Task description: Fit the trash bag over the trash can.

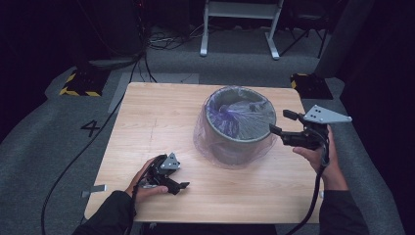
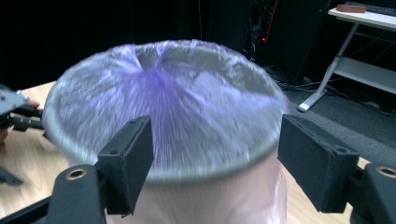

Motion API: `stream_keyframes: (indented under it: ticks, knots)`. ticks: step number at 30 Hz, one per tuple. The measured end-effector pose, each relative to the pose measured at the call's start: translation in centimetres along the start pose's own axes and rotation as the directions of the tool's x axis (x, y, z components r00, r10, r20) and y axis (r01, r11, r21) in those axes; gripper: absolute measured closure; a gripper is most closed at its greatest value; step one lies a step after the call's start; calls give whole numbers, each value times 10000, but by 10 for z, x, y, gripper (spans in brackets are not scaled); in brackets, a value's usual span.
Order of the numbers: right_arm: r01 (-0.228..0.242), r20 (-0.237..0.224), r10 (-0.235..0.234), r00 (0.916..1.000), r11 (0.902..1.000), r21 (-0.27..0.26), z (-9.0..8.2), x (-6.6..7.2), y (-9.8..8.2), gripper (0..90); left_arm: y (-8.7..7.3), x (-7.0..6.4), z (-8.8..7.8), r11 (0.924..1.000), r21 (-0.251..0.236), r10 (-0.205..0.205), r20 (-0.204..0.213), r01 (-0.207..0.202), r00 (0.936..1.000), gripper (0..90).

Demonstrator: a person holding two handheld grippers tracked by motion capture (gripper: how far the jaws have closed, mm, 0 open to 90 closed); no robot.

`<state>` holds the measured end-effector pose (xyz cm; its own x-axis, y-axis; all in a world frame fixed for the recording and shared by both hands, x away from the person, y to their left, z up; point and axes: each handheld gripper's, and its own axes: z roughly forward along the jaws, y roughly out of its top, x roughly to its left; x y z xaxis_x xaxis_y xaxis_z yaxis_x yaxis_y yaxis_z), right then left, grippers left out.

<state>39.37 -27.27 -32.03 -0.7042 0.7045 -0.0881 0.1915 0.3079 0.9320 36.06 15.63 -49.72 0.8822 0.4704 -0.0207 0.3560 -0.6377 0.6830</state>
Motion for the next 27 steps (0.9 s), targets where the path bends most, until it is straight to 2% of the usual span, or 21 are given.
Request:
stream_keyframes:
  ticks: [4,6,10,15,17,21,25,27]
  knots:
    - [6,-524,18,9986,9990,443,20,3,16,228,-2,0,1,10000,25,-70,-9,70,10000,158]
    - [18,-595,21,9982,9978,657,29,4,21,216,-2,0,1,10000,19,-91,-12,91,10000,158]
    - [24,-938,51,9956,9968,798,45,6,31,183,-5,1,0,9999,-103,-51,-53,50,10000,157]
    - [497,-831,-404,9957,9923,1130,60,8,38,170,-8,1,0,9997,-230,2,-123,-5,9999,149]
    - [529,-806,-428,9958,9905,1273,65,8,40,170,-9,0,1,9992,-375,-116,-218,108,9997,143]
    - [582,-572,-489,9972,9828,1753,78,6,42,182,-9,0,1,9993,-359,-126,-253,117,9996,141]
    - [703,-80,-704,9975,9697,2341,91,5,42,313,-9,1,1,9993,-365,-67,-201,60,9998,139]
    - [797,-141,-786,9968,9648,2506,95,5,42,358,-9,1,1,9993,-359,-43,-185,36,9998,139]
